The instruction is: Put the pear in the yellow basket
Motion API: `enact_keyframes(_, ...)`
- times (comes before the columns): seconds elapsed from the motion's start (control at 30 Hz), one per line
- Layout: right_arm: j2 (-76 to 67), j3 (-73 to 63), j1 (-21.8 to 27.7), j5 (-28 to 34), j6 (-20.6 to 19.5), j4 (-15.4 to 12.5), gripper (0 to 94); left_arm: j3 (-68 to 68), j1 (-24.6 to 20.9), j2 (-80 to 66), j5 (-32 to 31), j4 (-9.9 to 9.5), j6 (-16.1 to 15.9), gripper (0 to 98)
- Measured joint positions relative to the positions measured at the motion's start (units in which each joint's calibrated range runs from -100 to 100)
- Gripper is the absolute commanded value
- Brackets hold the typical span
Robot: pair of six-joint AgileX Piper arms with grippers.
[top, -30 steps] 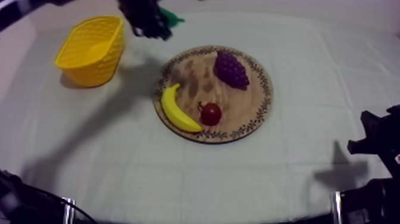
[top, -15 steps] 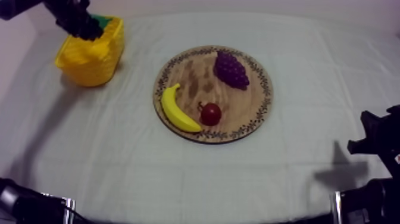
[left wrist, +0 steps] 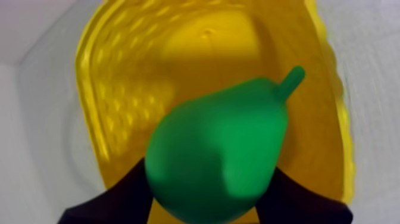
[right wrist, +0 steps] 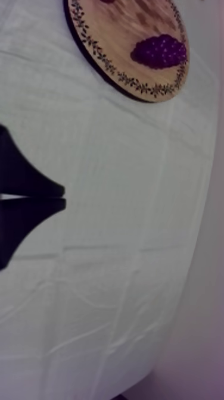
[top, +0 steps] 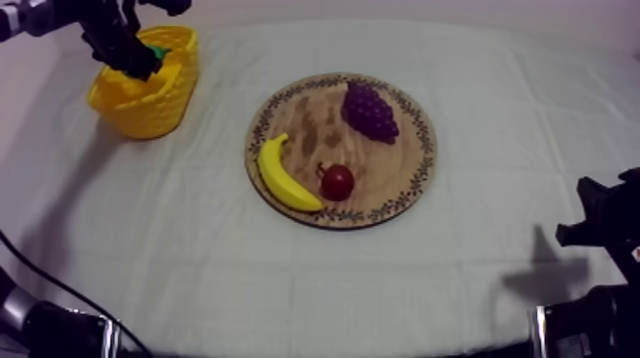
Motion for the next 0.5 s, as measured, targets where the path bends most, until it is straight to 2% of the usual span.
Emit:
enact_keyframes(0.13,0.0,0.0,0.0,0.0,0.0,0.0,0.3,-2.4,-1.2,5.1,-2.4,1.42,-0.7,57.0)
enact_keyframes(0.23,0.0,0.0,0.0,0.0,0.0,0.0,0.3,-3.6,-2.3,8.6,-3.7,2.86,-1.7,65.4)
enact_keyframes(0.4,0.0,0.0,0.0,0.0,0.0,0.0,0.3,-6.8,-4.1,12.0,-3.5,6.48,-5.0,76.3)
enact_keyframes(0.5,0.0,0.0,0.0,0.0,0.0,0.0,0.3,-7.0,-4.3,11.3,-4.4,7.81,-6.8,75.9)
